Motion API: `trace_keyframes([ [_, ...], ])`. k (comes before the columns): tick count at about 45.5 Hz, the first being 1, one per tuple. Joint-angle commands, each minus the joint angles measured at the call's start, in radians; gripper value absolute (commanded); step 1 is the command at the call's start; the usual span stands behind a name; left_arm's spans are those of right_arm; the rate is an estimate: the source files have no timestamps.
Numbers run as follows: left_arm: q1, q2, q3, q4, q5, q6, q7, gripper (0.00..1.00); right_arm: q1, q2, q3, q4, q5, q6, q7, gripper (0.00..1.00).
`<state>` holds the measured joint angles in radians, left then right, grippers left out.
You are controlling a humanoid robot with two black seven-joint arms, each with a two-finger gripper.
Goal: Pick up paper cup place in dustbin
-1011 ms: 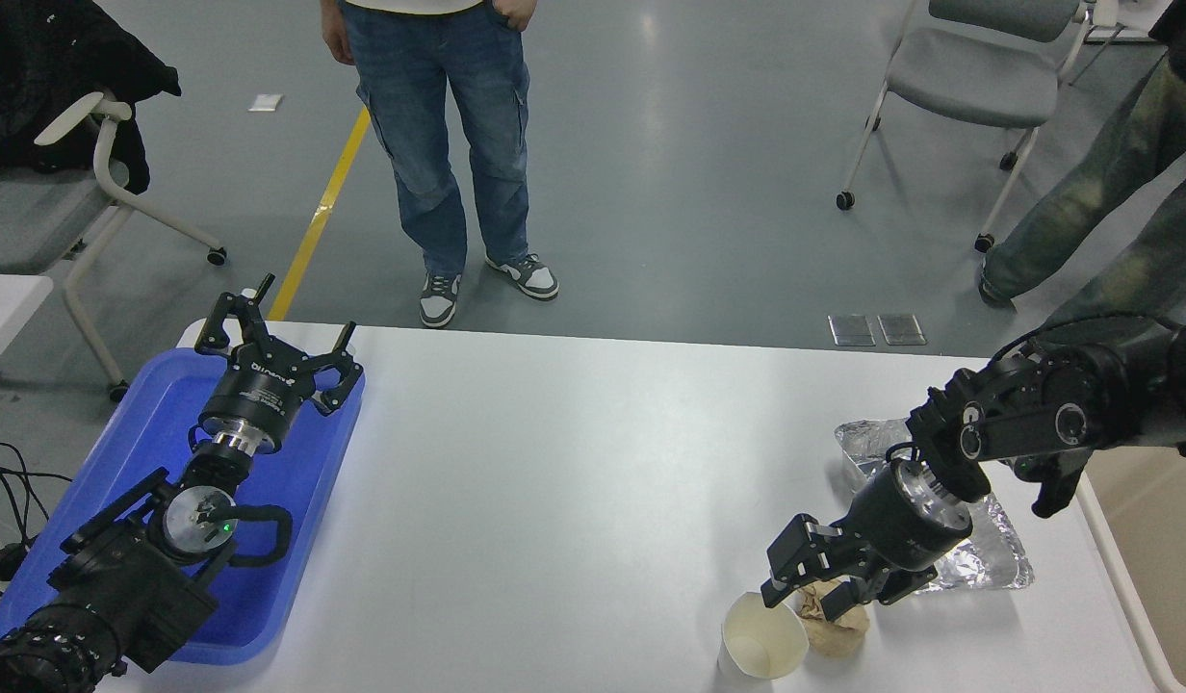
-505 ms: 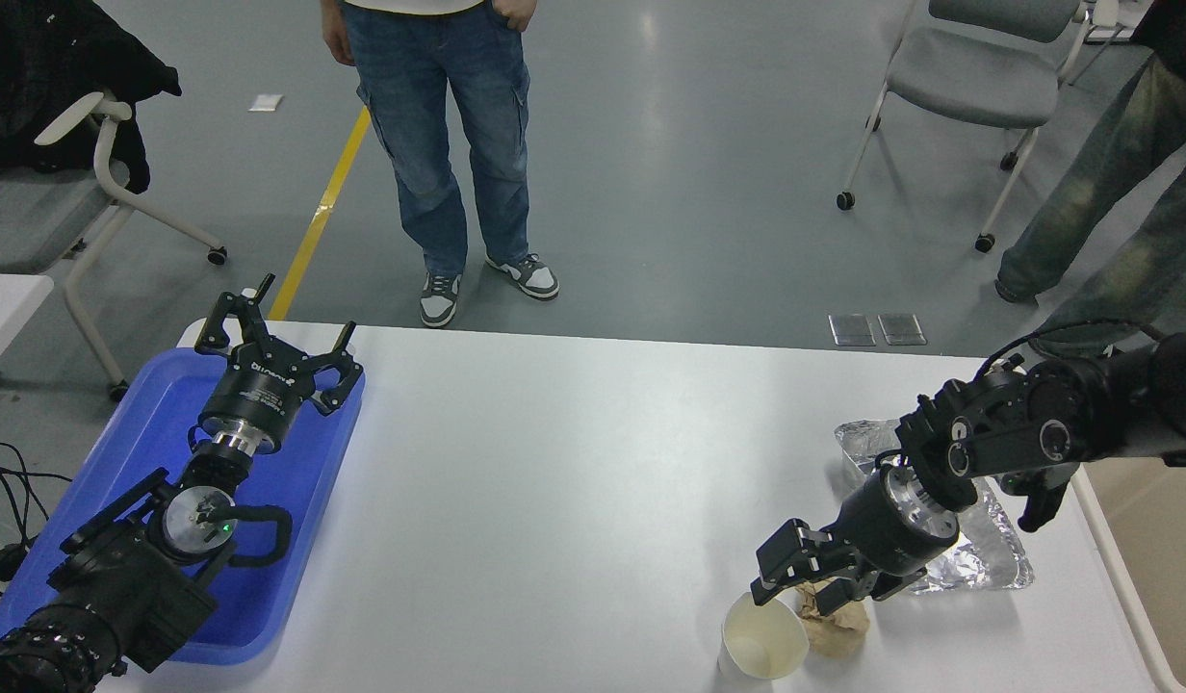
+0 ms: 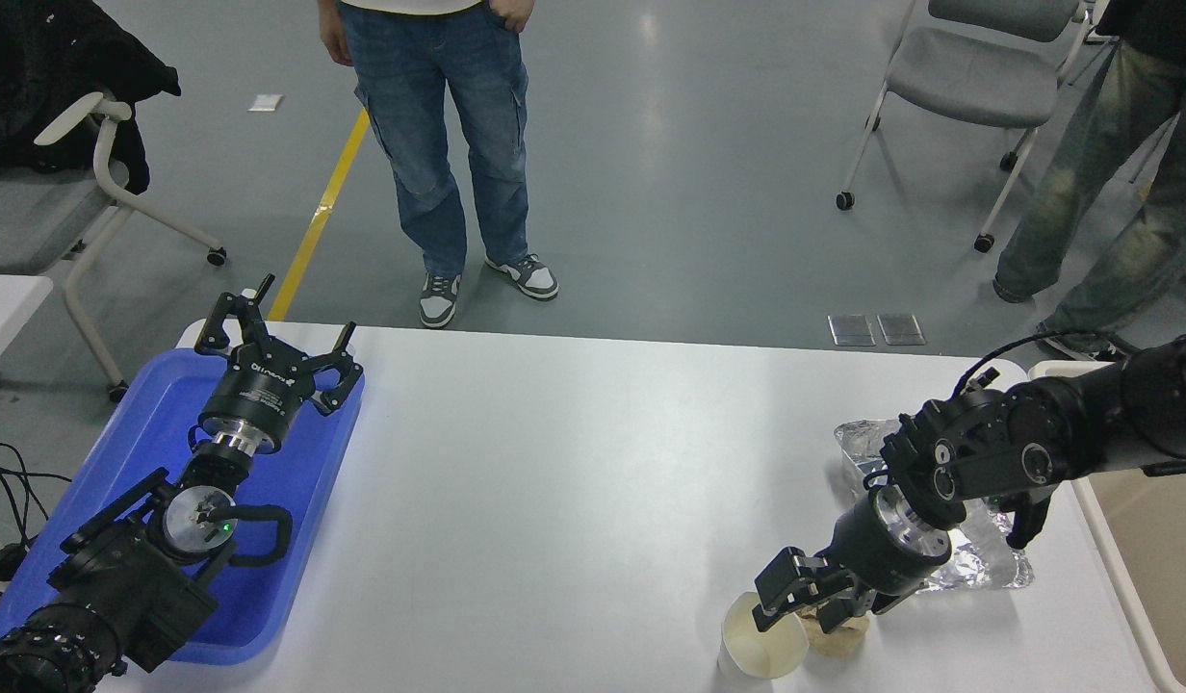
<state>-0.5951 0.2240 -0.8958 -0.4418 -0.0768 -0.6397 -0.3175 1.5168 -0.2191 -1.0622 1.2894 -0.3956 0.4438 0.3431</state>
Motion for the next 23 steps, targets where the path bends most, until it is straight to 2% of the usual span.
trace_keyframes([
  [1,0.0,0.0,0.0,0.0,0.0,0.0,0.0,1.0,-0.026,0.014,0.002,-0.002,-0.003,-0.057,-0.001,0.64],
  [5,0.0,0.0,0.0,0.0,0.0,0.0,0.0,1.0,-0.03,0.014,0.001,-0.002,-0.003,-0.062,-0.001,0.5],
  [6,0.0,0.0,0.0,0.0,0.0,0.0,0.0,1.0,-0.03,0.014,0.001,-0.001,-0.003,-0.059,-0.001,0.44],
  [8,0.0,0.0,0.0,0.0,0.0,0.0,0.0,1.0,-0.03,0.012,-0.001,0.001,-0.003,-0.054,-0.001,0.23],
  [12,0.0,0.0,0.0,0.0,0.0,0.0,0.0,1.0,-0.029,0.012,-0.01,0.005,-0.003,-0.047,-0.001,0.0],
  [23,0.0,0.0,0.0,0.0,0.0,0.0,0.0,1.0,-0.02,-0.003,-0.013,0.027,0.009,-0.025,-0.001,0.0],
])
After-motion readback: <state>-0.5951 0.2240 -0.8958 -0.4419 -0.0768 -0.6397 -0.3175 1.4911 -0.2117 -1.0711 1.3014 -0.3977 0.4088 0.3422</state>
